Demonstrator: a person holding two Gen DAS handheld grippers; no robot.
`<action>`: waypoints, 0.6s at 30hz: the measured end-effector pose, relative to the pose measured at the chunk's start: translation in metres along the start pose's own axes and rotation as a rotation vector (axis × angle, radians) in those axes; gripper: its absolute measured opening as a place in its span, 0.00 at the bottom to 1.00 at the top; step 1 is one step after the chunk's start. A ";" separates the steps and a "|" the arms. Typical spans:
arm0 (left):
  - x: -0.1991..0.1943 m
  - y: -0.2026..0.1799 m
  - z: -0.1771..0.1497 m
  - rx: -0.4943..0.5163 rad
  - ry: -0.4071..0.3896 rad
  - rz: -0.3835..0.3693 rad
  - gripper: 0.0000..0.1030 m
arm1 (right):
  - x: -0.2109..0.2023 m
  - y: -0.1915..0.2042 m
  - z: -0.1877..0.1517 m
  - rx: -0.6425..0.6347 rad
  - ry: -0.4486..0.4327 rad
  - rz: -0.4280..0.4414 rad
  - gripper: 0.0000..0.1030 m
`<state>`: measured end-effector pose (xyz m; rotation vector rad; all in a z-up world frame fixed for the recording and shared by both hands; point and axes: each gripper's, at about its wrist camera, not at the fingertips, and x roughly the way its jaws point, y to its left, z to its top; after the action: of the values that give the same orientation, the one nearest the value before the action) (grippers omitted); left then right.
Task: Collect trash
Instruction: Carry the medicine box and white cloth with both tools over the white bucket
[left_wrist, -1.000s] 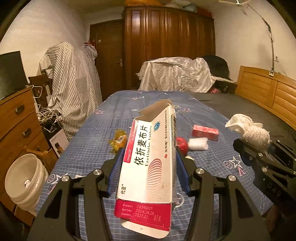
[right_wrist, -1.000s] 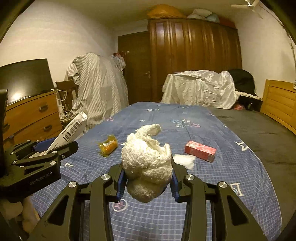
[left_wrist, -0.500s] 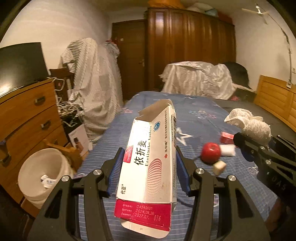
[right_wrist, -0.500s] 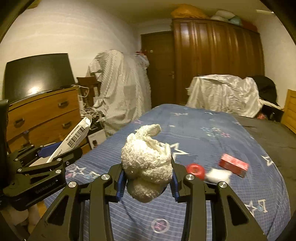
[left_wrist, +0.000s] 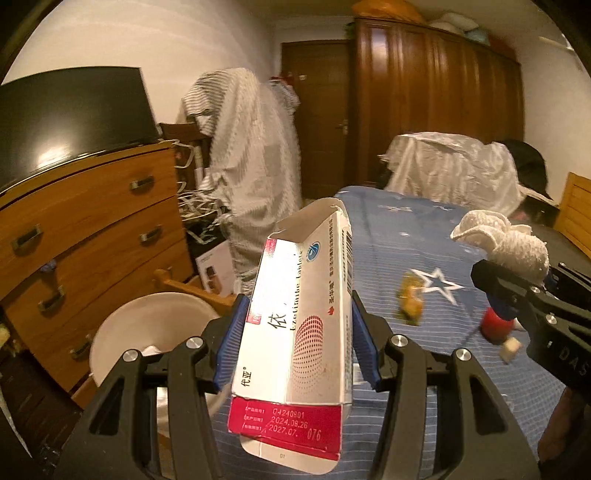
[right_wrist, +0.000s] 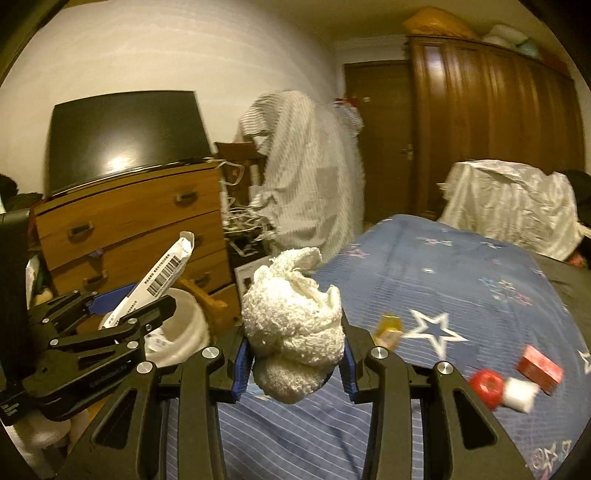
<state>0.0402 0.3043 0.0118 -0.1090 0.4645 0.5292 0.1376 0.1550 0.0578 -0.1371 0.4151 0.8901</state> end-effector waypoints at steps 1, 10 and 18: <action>0.001 0.007 0.001 -0.006 0.003 0.010 0.49 | 0.007 0.008 0.004 -0.008 0.004 0.011 0.39; 0.008 0.095 0.008 -0.079 0.041 0.135 0.50 | 0.084 0.102 0.046 -0.093 0.070 0.155 0.39; 0.018 0.149 0.000 -0.128 0.106 0.188 0.50 | 0.156 0.177 0.069 -0.154 0.189 0.261 0.39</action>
<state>-0.0223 0.4406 0.0062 -0.2185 0.5475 0.7402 0.1072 0.3986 0.0675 -0.3154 0.5483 1.1719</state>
